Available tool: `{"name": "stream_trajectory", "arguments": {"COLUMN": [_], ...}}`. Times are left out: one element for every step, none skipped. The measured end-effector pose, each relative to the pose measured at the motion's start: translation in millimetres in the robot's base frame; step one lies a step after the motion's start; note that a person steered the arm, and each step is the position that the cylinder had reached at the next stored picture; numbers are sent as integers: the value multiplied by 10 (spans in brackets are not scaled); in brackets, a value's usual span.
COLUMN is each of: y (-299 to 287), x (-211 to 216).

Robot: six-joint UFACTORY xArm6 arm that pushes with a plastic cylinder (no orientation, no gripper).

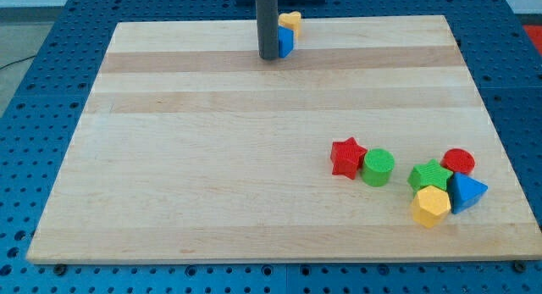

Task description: Move the red star towards top

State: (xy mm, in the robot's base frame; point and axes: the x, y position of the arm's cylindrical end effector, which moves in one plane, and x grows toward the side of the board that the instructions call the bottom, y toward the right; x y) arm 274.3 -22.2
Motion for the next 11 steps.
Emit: {"name": "stream_trajectory", "arguments": {"y": [-94,-109,191,319,89,637,993,1153,927,802,934], "x": [-185,-100,495,1300,1957,2542,2755,2565,2314,2029,1781]}}
